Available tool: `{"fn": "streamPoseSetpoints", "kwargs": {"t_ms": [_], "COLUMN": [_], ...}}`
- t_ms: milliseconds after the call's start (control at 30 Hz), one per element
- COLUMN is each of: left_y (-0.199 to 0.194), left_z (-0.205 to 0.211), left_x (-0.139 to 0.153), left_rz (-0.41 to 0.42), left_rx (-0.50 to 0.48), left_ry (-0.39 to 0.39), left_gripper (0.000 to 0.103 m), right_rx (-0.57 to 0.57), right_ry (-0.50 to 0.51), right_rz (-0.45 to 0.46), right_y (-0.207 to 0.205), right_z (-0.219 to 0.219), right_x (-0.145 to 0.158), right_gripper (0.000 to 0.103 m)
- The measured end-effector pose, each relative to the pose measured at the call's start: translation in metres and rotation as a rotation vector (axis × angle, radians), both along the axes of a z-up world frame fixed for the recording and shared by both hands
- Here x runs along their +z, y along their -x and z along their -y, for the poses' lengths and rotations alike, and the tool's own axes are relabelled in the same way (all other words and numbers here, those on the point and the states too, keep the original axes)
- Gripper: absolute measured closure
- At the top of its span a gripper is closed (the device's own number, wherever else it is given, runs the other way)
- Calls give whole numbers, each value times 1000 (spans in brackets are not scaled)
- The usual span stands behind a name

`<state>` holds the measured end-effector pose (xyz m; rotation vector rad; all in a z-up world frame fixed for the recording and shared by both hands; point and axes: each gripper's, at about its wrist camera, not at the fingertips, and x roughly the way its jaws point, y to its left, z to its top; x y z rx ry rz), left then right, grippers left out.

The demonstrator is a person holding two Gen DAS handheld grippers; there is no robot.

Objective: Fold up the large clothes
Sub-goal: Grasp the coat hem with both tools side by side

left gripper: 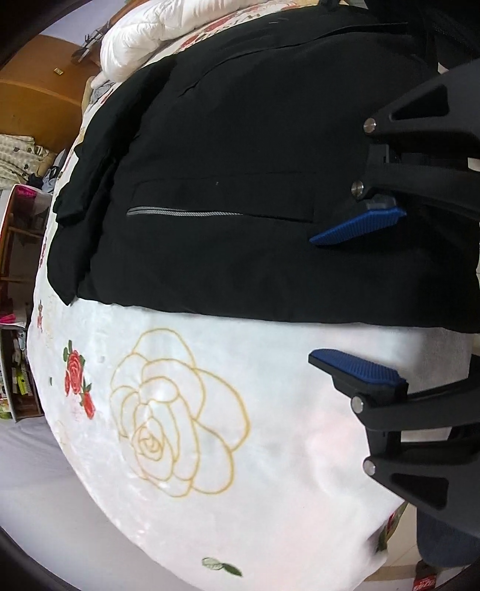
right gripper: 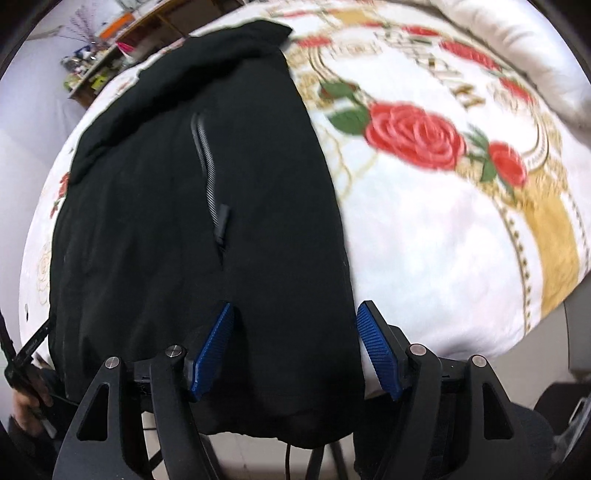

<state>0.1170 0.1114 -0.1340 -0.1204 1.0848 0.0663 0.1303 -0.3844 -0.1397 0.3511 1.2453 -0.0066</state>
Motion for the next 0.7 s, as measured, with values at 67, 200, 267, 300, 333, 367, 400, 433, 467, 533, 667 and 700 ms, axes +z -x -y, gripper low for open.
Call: {"fn": "streamPoseSetpoints", "kwargs": {"t_ms": [67,200,267,300,333,367,400,433,467,533,667,700], "left_y": [2,6,6,6,6,7,7,7,7,8,8,9], "left_z": [2,3,6,8,10,12,13,16,19,28,36,35], "left_x": [-2,-12,-12,-13,-13,-12,-11,-10,-8,-4,7,11], "left_rz": [-1,-10,-7,-7,-8,-7,-5,-3,-2,0,4,8], "left_rx": [-7,-34,-38,-42,-46,-54,-68,-76,-87,-110,-107,-102], "left_ry": [11,49,33,23,13,8,14,6,-11,-48,-69,-56], "left_gripper": [42,41,41,41,42,48,52,57,63,73,88,88], "right_rx": [5,21,28,29,26,25,26,32,42,55,79,86], "right_ry": [-11,-14,-20,-21,-24,-26,-24,-19,-17,-30,-57,-60], "right_rz": [-9,-27,-47,-55,-65,-73,-76,-76,-68,-48,-1,9], "right_y": [0,0,-2,-2,-4,-4,-4,-4,-3,0,8,9], "right_z": [-1,-4,-5,-5,-5,-5,-5,-6,-8,-10,-13,-14], "right_x": [-2,-6,-10,-12,-14,-15,-15,-14,-12,-8,5,9], "right_gripper": [33,33,33,33,33,33,33,36,41,61,76,78]}}
